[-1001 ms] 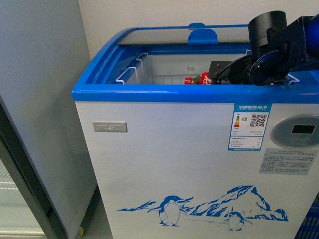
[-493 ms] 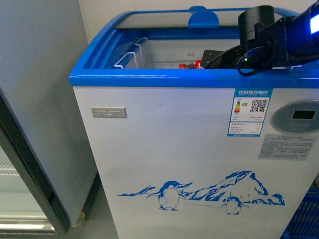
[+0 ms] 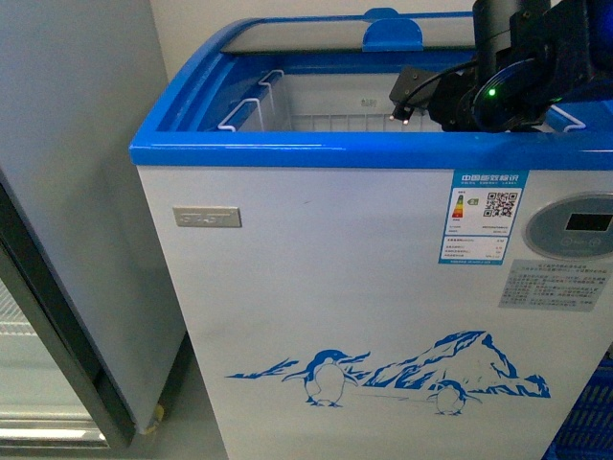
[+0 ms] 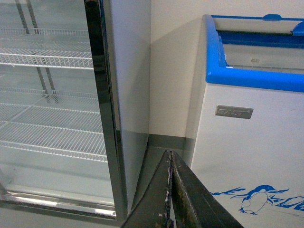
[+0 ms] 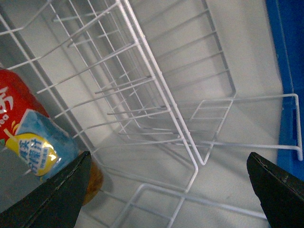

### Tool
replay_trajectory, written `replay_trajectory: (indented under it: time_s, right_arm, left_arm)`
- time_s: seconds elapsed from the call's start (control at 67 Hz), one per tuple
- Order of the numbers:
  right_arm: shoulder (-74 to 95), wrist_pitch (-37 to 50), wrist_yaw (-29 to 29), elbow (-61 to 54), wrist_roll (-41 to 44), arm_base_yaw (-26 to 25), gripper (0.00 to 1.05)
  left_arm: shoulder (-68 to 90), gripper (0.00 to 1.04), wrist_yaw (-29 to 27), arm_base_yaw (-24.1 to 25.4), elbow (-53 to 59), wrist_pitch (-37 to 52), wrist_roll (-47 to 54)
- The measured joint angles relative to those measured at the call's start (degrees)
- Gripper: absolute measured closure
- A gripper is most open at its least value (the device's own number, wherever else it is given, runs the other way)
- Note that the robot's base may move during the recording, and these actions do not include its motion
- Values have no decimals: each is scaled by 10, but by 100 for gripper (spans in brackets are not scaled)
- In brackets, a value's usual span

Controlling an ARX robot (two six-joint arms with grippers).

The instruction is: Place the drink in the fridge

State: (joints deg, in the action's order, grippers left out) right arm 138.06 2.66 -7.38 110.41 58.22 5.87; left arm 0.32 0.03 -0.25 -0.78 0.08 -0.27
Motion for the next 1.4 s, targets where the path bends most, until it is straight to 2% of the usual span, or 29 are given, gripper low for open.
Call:
replay_trajectory:
  time_s: [0.075, 0.149, 0.164, 0.179, 0.329, 0.478, 0.582, 0.657, 0.851, 0.926, 1.016, 1.09, 1.165, 1.344, 1.404]
  right_arm:
    - [-50, 6, 14, -47, -30, 3, 7]
    - [-103, 26, 1, -91, -63, 1, 7]
    - [-163, 32, 24, -148, -97, -5, 7]
    - [-176, 37, 28, -158, -103, -5, 7]
    - [-259, 81, 26, -222, -156, -9, 7]
    - [-364, 118, -44, -305, -252, -27, 7]
    - [-478, 77, -96, -391, -357, -51, 7]
    - [-565, 47, -104, -462, -420, -60, 7]
    - [-847, -108, -132, -672, -562, -42, 7]
    - [-912, -132, -134, -713, -584, -37, 7]
    - [-974, 7, 2, -776, -584, -55, 21]
    - [-1001, 85, 64, -825, -584, -56, 32]
    - [-1018, 110, 78, -867, -584, -56, 44]
    - [-1051, 130, 73, -941, -584, -59, 74]
    - [-1068, 135, 74, -964, -584, -59, 88]
  left_arm:
    - [0, 102, 0, 0, 0, 0, 0]
    - [0, 102, 0, 0, 0, 0, 0]
    - [0, 102, 0, 0, 0, 0, 0]
    - [0, 102, 0, 0, 0, 0, 0]
    - [0, 102, 0, 0, 0, 0, 0]
    - [0, 102, 0, 0, 0, 0, 0]
    - [0, 102, 0, 0, 0, 0, 0]
    - [0, 102, 0, 0, 0, 0, 0]
    - [0, 102, 0, 0, 0, 0, 0]
    - [0, 102, 0, 0, 0, 0, 0]
    - [0, 102, 0, 0, 0, 0, 0]
    - [0, 102, 0, 0, 0, 0, 0]
    - [0, 102, 0, 0, 0, 0, 0]
    - [0, 102, 0, 0, 0, 0, 0]
    - [0, 102, 0, 0, 0, 0, 0]
